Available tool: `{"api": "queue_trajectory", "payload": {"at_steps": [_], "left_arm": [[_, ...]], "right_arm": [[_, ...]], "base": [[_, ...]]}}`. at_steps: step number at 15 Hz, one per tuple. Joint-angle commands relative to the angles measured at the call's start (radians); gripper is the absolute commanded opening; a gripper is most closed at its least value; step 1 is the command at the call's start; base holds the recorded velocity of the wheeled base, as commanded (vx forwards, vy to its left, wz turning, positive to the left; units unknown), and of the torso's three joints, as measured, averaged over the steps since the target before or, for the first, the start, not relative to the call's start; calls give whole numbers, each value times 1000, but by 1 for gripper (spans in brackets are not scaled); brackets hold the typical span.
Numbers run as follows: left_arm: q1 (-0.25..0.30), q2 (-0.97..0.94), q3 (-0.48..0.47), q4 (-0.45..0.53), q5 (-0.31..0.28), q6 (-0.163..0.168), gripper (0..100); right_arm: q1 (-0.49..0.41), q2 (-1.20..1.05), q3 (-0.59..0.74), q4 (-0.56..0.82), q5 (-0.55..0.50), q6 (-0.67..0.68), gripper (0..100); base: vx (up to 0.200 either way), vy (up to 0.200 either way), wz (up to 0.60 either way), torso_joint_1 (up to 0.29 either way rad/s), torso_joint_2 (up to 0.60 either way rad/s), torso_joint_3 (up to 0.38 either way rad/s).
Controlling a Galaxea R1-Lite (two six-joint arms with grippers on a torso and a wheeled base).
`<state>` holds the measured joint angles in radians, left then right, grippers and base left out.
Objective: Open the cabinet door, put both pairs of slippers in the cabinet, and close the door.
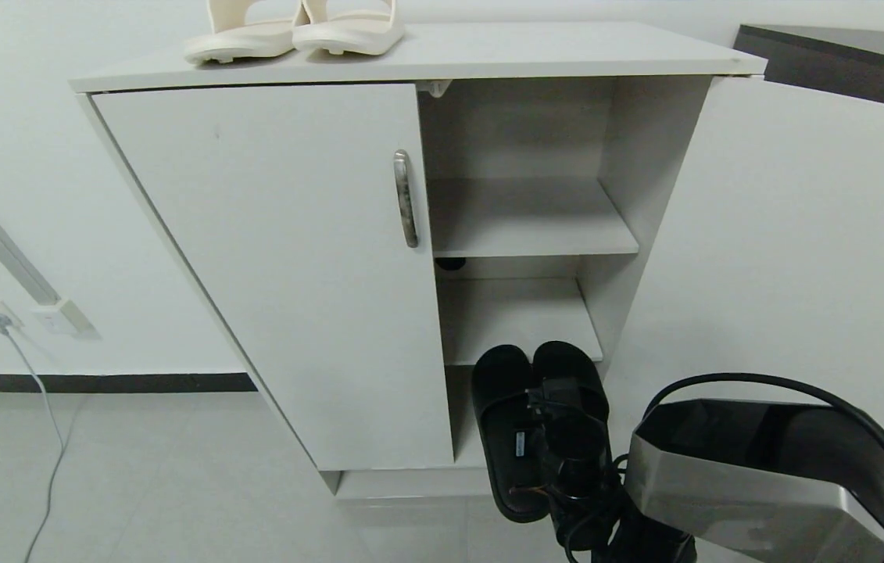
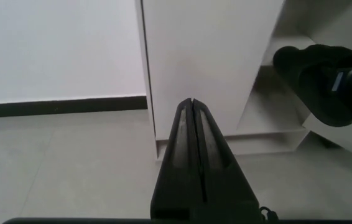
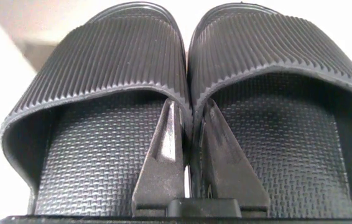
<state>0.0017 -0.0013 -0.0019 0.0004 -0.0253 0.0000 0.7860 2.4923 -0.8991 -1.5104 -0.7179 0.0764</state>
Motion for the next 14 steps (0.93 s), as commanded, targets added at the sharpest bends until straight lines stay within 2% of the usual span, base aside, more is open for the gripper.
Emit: {"api": "queue_trajectory", "payload": {"at_steps": [1, 4, 9, 14], "left_arm": [[0, 1, 0, 0, 1, 0, 0], [0, 1, 0, 0, 1, -2, 0], [0, 1, 2, 0, 7, -3, 0], [0, 1, 2, 0, 5, -3, 0]], "right_arm": [[-1, -1, 0, -1, 2, 0, 0], [-2, -1, 0, -1, 2, 0, 0], [-33, -1, -60, 47, 38, -10, 0], [-62, 2, -245, 248, 94, -10, 0]], "base": [[200, 0, 0, 7, 2, -2], [200, 0, 0, 4, 4, 5], [0, 0, 0, 0, 0, 0], [0, 0, 0, 0, 0, 0]]}}
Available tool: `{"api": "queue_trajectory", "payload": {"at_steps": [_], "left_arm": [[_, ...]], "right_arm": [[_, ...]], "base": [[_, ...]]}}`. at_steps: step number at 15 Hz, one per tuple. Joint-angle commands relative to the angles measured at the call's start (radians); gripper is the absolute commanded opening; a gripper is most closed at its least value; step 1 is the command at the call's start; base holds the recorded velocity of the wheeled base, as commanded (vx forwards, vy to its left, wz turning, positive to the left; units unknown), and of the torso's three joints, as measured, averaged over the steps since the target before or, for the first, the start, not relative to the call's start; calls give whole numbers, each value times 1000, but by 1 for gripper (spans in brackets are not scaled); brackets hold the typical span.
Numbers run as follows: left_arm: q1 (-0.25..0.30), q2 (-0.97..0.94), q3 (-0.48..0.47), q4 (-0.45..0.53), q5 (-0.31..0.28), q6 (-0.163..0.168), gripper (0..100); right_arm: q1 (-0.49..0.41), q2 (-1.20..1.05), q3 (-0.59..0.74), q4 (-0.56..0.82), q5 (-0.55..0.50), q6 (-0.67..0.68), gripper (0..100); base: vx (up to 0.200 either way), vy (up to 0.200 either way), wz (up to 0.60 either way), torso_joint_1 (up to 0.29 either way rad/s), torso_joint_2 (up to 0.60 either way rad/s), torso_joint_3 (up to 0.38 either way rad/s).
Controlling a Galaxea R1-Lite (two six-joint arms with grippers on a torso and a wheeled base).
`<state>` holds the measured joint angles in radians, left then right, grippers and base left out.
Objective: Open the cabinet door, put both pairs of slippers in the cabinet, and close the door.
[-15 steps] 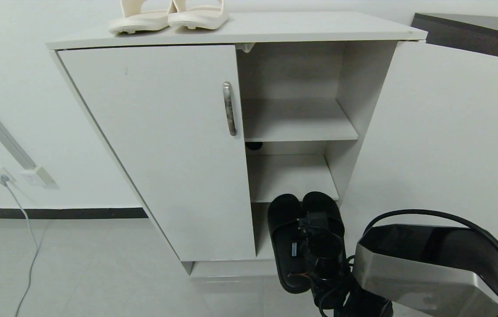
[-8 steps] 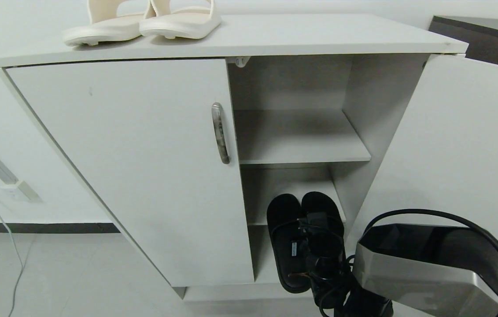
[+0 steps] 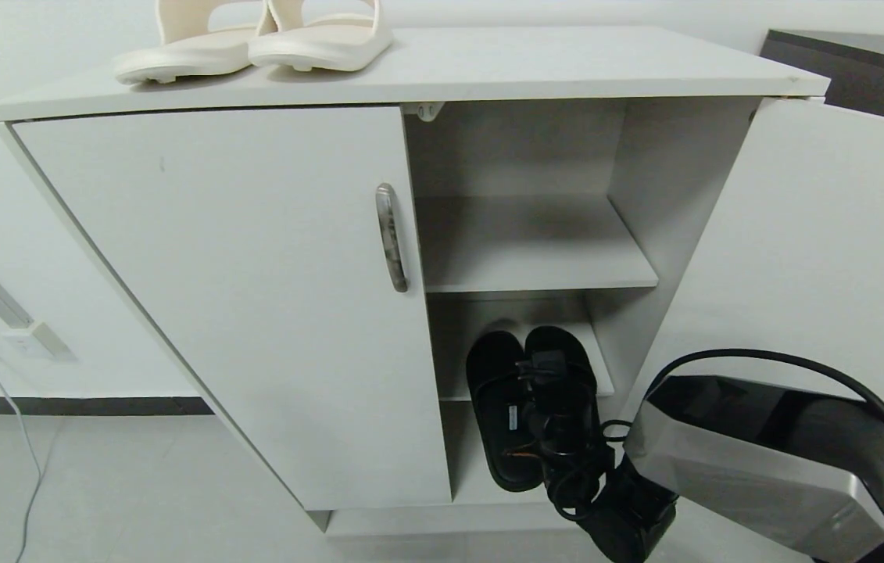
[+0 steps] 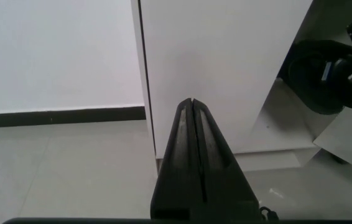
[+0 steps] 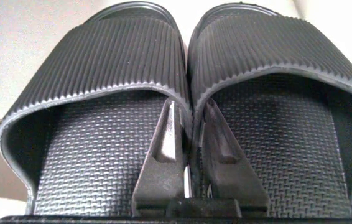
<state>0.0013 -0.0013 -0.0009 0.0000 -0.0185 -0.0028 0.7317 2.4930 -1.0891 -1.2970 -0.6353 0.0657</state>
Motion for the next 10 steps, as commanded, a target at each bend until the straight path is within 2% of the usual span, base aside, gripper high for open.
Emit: {"api": "queue_trajectory", "payload": {"at_steps": [1, 5, 10], "left_arm": [[0, 1, 1, 0, 0, 0, 0], [0, 1, 1, 0, 0, 0, 0], [0, 1, 1, 0, 0, -2, 0]], "right_arm": [[-14, 3, -90, 87, 36, 5, 0], [-48, 41, -295, 266, 49, 35, 0], [-84, 147, -518, 381, 51, 39, 0]], "base": [[0, 0, 0, 0, 0, 0], [0, 0, 0, 0, 0, 0], [0, 0, 0, 0, 0, 0]]}}
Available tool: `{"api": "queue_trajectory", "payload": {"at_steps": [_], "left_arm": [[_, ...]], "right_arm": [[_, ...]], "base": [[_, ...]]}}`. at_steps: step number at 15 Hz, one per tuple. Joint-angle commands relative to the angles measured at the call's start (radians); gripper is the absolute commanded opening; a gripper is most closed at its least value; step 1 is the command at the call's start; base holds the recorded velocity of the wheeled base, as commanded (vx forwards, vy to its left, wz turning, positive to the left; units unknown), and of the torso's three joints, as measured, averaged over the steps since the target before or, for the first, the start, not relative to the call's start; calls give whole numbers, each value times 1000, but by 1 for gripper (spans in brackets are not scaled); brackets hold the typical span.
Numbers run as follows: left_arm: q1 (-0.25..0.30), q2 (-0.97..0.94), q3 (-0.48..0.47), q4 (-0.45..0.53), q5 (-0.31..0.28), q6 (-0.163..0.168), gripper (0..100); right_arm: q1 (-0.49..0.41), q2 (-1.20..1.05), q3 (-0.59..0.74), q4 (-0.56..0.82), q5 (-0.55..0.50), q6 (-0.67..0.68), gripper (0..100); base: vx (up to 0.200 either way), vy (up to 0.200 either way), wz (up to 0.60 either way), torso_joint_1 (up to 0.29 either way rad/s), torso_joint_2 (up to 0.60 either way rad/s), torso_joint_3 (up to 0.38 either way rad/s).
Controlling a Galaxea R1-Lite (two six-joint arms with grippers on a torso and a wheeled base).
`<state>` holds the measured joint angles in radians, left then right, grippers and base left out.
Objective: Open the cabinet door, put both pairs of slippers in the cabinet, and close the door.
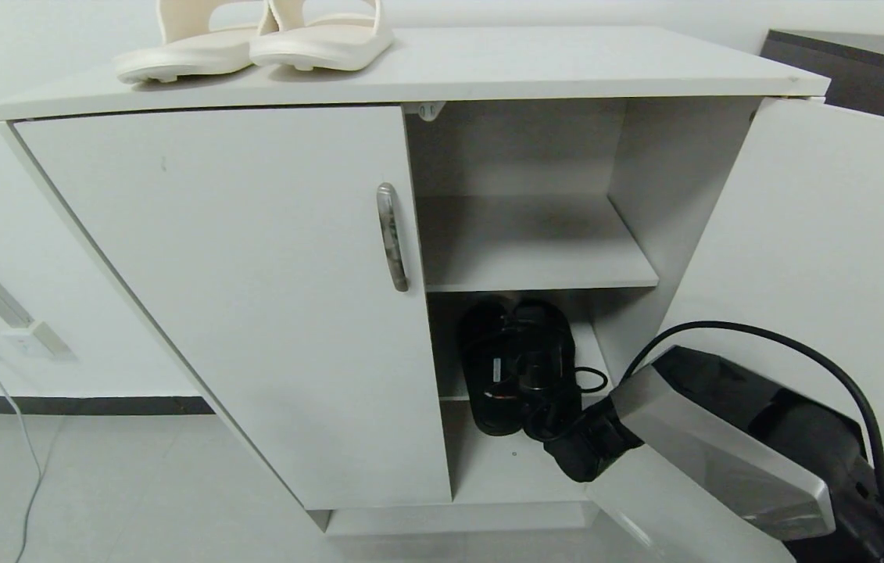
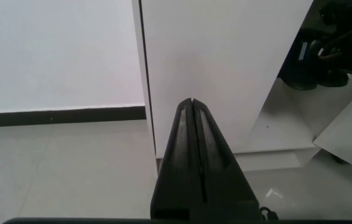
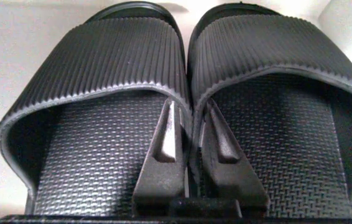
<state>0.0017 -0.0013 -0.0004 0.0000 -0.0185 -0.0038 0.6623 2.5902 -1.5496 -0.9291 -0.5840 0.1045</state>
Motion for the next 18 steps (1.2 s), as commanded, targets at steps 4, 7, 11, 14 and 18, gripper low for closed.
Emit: {"api": "queue_trajectory", "payload": {"at_steps": [4, 7, 11, 14, 18], "left_arm": [[0, 1, -1, 0, 0, 1, 0], [0, 1, 0, 0, 0, 1, 0], [0, 1, -1, 0, 0, 1, 0], [0, 1, -1, 0, 0, 1, 0], [0, 1, -1, 0, 0, 1, 0]], "right_arm": [[-46, 76, -155, 73, 0, 1, 0], [-53, 85, -196, 112, -2, 4, 0], [-63, 93, -228, 144, -3, 8, 0], [-70, 107, -244, 156, -3, 9, 0], [-69, 100, -224, 159, -10, 23, 100]], "base": [[0, 0, 0, 0, 0, 0], [0, 0, 0, 0, 0, 0], [0, 0, 0, 0, 0, 0], [0, 0, 0, 0, 0, 0], [0, 0, 0, 0, 0, 0]]}}
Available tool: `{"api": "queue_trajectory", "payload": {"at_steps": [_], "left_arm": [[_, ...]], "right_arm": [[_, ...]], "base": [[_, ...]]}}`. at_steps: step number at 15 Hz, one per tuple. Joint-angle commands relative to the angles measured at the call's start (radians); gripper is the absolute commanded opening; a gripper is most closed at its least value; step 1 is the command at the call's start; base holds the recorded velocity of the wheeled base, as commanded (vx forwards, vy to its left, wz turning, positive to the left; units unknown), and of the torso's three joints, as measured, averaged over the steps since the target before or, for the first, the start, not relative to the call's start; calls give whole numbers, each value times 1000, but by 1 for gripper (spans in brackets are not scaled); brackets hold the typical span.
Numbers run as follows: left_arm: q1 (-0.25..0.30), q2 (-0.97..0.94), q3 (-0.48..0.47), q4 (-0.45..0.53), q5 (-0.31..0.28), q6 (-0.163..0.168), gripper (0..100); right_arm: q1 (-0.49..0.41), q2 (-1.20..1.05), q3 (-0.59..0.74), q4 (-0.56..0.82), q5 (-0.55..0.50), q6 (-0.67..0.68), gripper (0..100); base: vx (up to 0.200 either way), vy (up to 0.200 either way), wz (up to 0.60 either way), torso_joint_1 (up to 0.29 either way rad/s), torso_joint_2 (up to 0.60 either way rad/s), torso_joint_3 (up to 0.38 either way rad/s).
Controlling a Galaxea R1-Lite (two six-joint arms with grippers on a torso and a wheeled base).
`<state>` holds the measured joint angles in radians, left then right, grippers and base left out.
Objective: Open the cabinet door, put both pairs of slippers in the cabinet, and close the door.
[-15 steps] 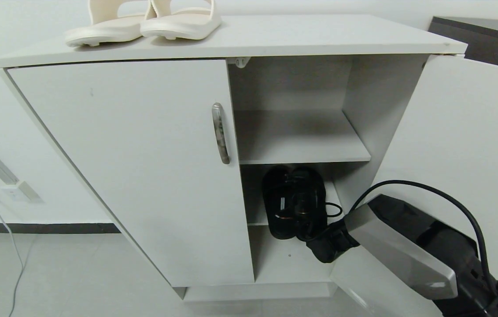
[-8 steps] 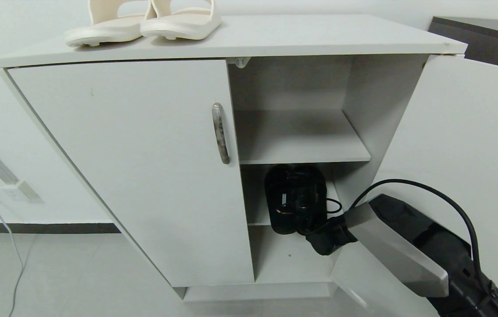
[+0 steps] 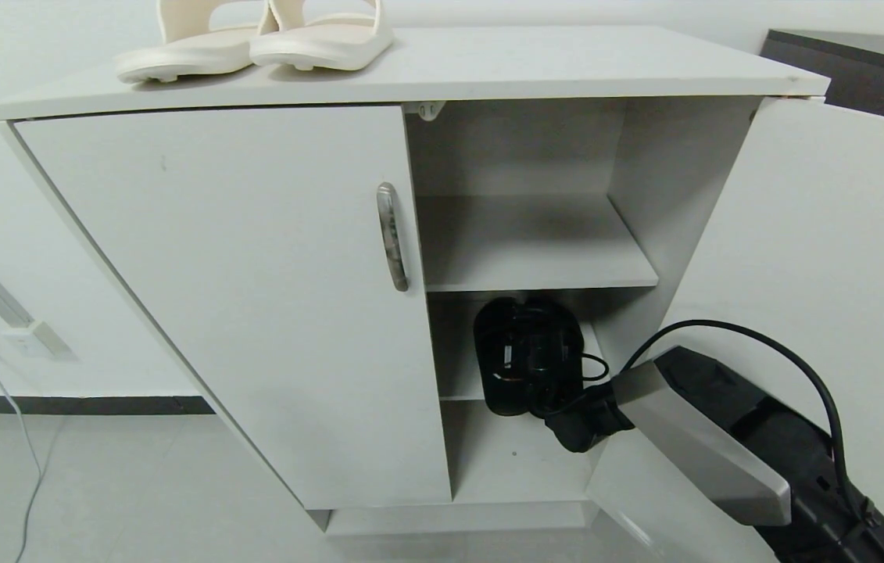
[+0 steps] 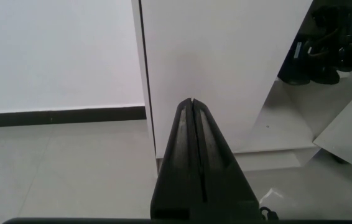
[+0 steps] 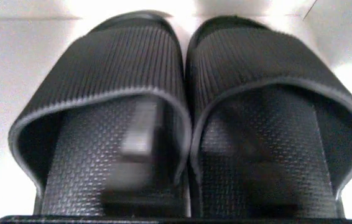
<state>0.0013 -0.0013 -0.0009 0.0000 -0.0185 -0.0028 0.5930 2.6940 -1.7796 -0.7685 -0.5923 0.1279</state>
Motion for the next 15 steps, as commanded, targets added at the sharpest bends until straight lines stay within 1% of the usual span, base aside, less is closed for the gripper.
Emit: {"api": "queue_trajectory", "payload": {"at_steps": [1, 4, 6, 8, 10, 11, 12, 14, 15], "left_arm": [[0, 1, -1, 0, 0, 0, 0], [0, 1, -1, 0, 0, 0, 0], [0, 1, -1, 0, -1, 0, 0], [0, 1, 1, 0, 0, 1, 0], [0, 1, 1, 0, -1, 1, 0], [0, 1, -1, 0, -1, 1, 0], [0, 1, 1, 0, -1, 1, 0], [0, 1, 1, 0, -1, 1, 0], [0, 1, 1, 0, 0, 1, 0]], "right_arm": [[5, -22, 37, -5, -3, 1, 100], [18, -94, 154, -40, -4, 3, 100], [39, -177, 293, -84, -23, 3, 100], [62, -266, 443, -141, -40, 4, 100], [105, -373, 624, -201, -41, 6, 100], [125, -415, 690, -222, -41, 7, 100], [165, -493, 818, -258, -46, 29, 100], [235, -622, 996, -261, -55, 79, 100], [257, -660, 1051, -262, -57, 90, 100]], "base": [[0, 0, 0, 0, 0, 0], [0, 0, 0, 0, 0, 0], [0, 0, 0, 0, 0, 0], [0, 0, 0, 0, 0, 0], [0, 0, 0, 0, 0, 0], [0, 0, 0, 0, 0, 0], [0, 0, 0, 0, 0, 0], [0, 0, 0, 0, 0, 0], [0, 0, 0, 0, 0, 0]]}}
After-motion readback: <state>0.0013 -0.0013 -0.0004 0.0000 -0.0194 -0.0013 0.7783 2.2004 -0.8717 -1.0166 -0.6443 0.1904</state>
